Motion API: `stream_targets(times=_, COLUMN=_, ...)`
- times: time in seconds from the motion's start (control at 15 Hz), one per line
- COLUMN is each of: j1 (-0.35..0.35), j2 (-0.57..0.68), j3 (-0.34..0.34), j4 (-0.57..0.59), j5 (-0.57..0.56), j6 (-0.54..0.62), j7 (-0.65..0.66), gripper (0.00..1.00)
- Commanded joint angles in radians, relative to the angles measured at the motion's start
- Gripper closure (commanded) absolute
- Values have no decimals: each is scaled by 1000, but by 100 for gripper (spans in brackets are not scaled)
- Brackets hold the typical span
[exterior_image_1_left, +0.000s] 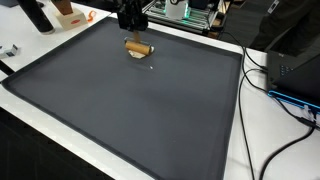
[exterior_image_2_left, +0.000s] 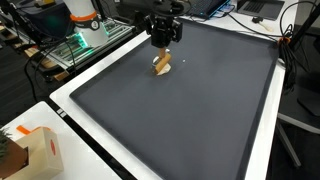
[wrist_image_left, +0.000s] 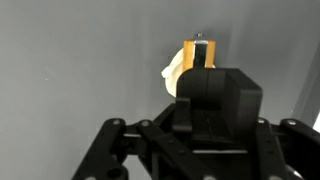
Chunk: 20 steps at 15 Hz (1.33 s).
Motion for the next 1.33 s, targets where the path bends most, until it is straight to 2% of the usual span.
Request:
stream_targets(times=0.0, j1=-13, j2=20, j3=5, j4=-30, j5=-27, j6=96, j7=6, gripper=79)
stream_targets(times=1.27, j1=-18, j2=39, j3=8, j4=-29, j5=5, j6=193, j7=23, gripper=79)
